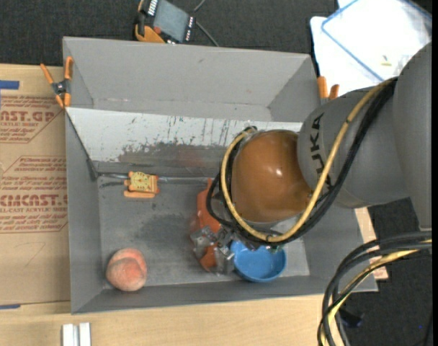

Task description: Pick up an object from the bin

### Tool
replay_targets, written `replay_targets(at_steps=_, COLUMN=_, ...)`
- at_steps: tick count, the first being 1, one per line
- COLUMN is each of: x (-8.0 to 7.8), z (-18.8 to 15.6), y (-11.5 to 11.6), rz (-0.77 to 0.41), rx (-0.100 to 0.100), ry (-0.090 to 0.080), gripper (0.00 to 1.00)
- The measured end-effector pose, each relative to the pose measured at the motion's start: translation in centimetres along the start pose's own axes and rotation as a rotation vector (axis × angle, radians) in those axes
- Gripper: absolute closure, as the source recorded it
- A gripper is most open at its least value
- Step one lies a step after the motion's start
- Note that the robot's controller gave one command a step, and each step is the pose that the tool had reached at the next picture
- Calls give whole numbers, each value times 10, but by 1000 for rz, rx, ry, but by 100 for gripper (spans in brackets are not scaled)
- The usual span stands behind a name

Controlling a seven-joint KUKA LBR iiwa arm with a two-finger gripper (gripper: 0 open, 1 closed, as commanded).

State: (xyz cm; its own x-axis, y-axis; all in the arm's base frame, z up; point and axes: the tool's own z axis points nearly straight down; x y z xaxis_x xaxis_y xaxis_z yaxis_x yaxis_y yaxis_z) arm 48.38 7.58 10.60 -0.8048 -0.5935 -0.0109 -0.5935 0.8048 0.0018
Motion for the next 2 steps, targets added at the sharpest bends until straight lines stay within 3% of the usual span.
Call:
replay_targets(at_steps=1, x=-1, z=4, y=-3, rz=9, rx=-1, ry=0, gripper=100)
replay_targets(at_steps=2, x=-42, z=10, y=16, rz=-323, rx=-1, ry=-1, gripper=100)
